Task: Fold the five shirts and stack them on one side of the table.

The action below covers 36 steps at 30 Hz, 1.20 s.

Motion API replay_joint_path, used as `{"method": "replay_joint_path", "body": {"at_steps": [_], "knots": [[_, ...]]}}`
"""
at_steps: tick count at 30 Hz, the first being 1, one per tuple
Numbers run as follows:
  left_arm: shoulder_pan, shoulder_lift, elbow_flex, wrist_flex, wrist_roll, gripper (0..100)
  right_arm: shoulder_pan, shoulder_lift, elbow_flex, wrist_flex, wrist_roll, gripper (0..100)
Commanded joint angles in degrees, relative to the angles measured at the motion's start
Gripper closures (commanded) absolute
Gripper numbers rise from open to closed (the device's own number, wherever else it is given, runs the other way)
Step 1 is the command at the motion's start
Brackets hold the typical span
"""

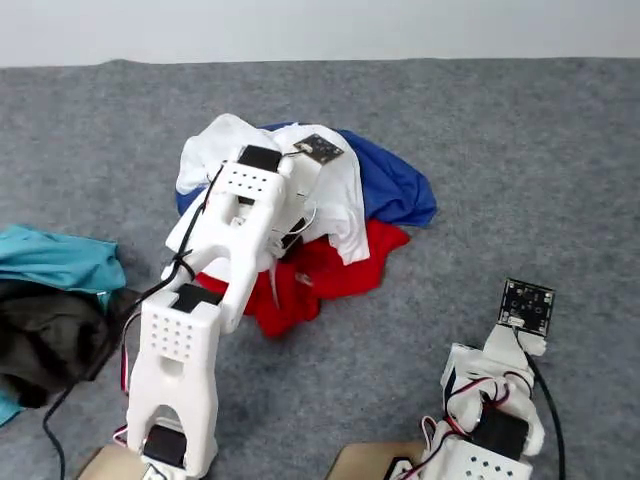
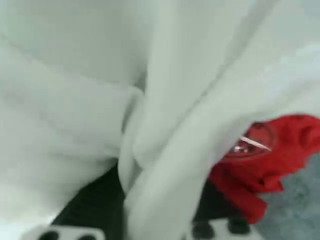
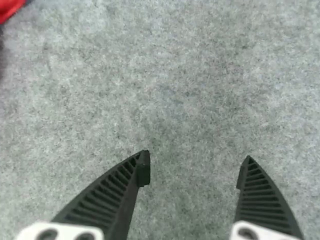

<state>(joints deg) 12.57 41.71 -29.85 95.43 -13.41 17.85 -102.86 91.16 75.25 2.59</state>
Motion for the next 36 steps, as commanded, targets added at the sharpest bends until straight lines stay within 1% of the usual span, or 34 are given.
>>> {"method": "replay_joint_path", "body": {"at_steps": [1, 3, 7, 10, 14, 18, 21, 25, 30, 33, 36], "knots": [[-3.69, -8.00, -7.87, 5.10, 3.34, 100, 0.40, -0.66, -0.53, -0.40, 0.70, 71.1], [-5.98, -13.10, -10.15, 5.10, 5.71, 100, 0.40, -0.66, -0.62, -0.40, 0.70, 71.1], [-10.73, -23.82, -10.33, 5.10, 9.41, 100, 0.40, -0.66, -0.62, -0.40, 0.70, 71.1], [-15.56, -31.38, -8.04, 5.10, 11.16, 100, 0.40, -0.66, -0.62, -0.40, 0.70, 71.1], [-23.56, -40.97, -2.77, 5.10, 11.25, 100, 0.40, -0.66, -0.70, -0.40, 0.70, 71.1], [-32.88, -50.11, 2.68, 5.10, 10.37, 100, 0.40, -0.66, -0.70, -0.40, 0.70, 71.1], [-40.44, -56.26, 6.02, 5.10, 7.65, 100, 0.40, -0.66, -0.70, -0.40, 0.70, 71.1], [-52.31, -62.24, 8.13, 5.10, 3.69, 100, 0.40, -0.66, -0.62, -0.31, 0.70, 71.1], [-64.44, -64.53, 8.40, 5.01, -0.53, 100, 0.40, -0.66, -0.62, -0.31, 0.70, 71.1], [-69.98, -64.44, 8.40, 4.57, -0.88, 100, 0.40, -0.66, -0.44, -0.31, 0.70, 71.1], [-74.20, -64.26, 9.63, 1.85, -0.62, 100, 0.40, -0.66, -0.44, -0.31, 0.70, 71.1]]}}
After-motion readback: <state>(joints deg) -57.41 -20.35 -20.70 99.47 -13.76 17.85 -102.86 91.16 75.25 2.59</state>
